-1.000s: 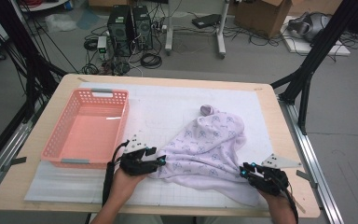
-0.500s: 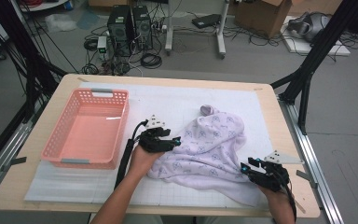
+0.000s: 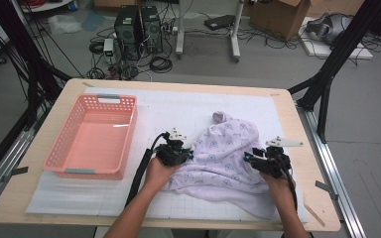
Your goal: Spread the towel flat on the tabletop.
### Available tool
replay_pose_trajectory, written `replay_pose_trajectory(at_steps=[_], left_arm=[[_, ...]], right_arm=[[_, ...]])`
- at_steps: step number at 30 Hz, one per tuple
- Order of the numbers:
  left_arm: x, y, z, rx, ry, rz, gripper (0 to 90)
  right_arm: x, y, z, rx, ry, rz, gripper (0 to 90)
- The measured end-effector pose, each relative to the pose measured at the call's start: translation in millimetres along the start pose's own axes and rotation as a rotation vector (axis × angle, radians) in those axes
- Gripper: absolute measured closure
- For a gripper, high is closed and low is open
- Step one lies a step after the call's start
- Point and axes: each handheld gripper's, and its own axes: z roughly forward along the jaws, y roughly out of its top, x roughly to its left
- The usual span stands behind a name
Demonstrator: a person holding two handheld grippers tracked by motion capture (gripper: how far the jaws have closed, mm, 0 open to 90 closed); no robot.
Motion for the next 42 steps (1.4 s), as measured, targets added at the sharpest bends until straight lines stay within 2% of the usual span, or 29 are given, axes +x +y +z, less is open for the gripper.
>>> replay_pose_trajectory(at_steps=[2,3,4,5,7,8,10,11,14,16,20,21,22,23,24,25,26,28,30,32,33,34,35,36,37,39,42], left_arm=[[-4.4,-4.1,-7.7,-0.024,-0.010,0.010,83.2],[-6.7,-5.6,-12.1,-0.027,-0.010,0.016,83.2],[-8.8,-8.0,-16.6,-0.051,-0.020,0.012,83.2],[-10.2,-10.1,-21.6,-0.061,-0.033,0.010,83.2],[-13.6,-14.7,-30.2,-0.082,-0.049,0.008,83.1],[-15.0,-17.4,-33.7,-0.097,-0.059,-0.001,83.1],[-17.7,-23.2,-39.9,-0.104,-0.068,0.005,83.0],[-18.7,-26.5,-42.5,-0.105,-0.070,0.011,83.0],[-21.0,-36.9,-48.9,-0.110,-0.073,0.011,82.9],[-22.9,-43.5,-52.0,-0.113,-0.080,0.013,82.8],[-26.9,-49.7,-56.0,-0.128,-0.087,0.023,79.6],[-26.3,-48.8,-56.5,-0.138,-0.085,0.021,73.1],[-24.2,-47.0,-56.6,-0.140,-0.080,0.010,62.2],[-21.3,-43.8,-56.1,-0.141,-0.075,-0.006,54.4],[-19.4,-41.7,-55.9,-0.140,-0.070,-0.005,52.3],[-16.8,-38.3,-55.6,-0.141,-0.055,0.000,51.8],[-14.4,-34.6,-55.3,-0.143,-0.051,-0.011,50.4],[-8.4,-25.8,-55.3,-0.157,-0.043,-0.020,50.2],[-3.9,-18.5,-54.6,-0.166,-0.033,-0.026,50.0],[-0.9,-13.5,-53.1,-0.175,-0.024,-0.023,49.6],[0.6,-10.4,-51.4,-0.176,-0.014,-0.021,49.3],[1.4,-8.8,-50.2,-0.179,-0.005,-0.018,48.3],[2.6,-7.0,-48.5,-0.182,-0.002,-0.021,47.9],[3.6,-5.5,-46.7,-0.179,-0.004,-0.026,47.9],[4.5,-4.4,-44.6,-0.180,-0.004,-0.028,47.8],[6.2,-2.0,-39.8,-0.167,-0.005,-0.025,47.7],[8.2,1.6,-34.6,-0.168,0.001,-0.020,48.0]], right_arm=[[1.8,6.7,16.0,0.056,0.001,0.024,57.3],[1.2,6.6,21.2,0.083,0.006,0.031,61.2],[0.7,5.8,25.1,0.110,0.018,0.032,70.9],[0.7,5.8,25.1,0.110,0.018,0.032,70.9],[2.3,2.6,25.7,0.138,0.050,-0.001,86.6],[3.6,0.2,23.6,0.132,0.058,-0.015,87.8],[4.9,-8.0,9.9,0.121,0.085,-0.038,88.9],[4.9,-8.0,9.9,0.121,0.085,-0.038,88.9],[2.7,-20.1,-10.5,0.106,0.078,-0.062,89.0],[-1.4,-29.9,-26.2,0.097,0.086,-0.054,89.1],[-5.8,-37.1,-43.2,0.085,0.082,-0.047,88.9],[-4.9,-36.4,-45.4,0.082,0.082,-0.050,87.6],[-3.5,-34.7,-47.1,0.070,0.081,-0.054,84.1],[-2.4,-31.9,-47.8,0.051,0.081,-0.054,74.0],[-1.8,-26.5,-46.8,0.024,0.079,-0.045,66.1],[-1.6,-22.7,-45.4,0.003,0.073,-0.040,62.7],[-1.3,-17.3,-42.4,-0.018,0.065,-0.039,60.8],[0.1,-5.3,-29.3,-0.041,0.045,-0.040,52.4],[1.0,5.4,-10.7,-0.039,0.023,-0.028,50.2],[1.3,14.6,8.2,-0.011,-0.015,-0.024,45.7],[1.2,17.8,16.1,0.012,-0.027,-0.016,46.1],[0.4,19.7,23.9,0.032,-0.034,-0.017,51.9],[0.0,19.5,27.3,0.045,-0.025,-0.026,62.7],[0.3,18.7,30.1,0.067,-0.001,-0.042,77.3],[1.6,17.6,29.6,0.089,0.018,-0.064,86.8],[6.5,13.7,20.5,0.077,0.022,-0.109,87.3],[9.1,-0.4,-3.8,0.068,0.032,-0.164,87.4]])
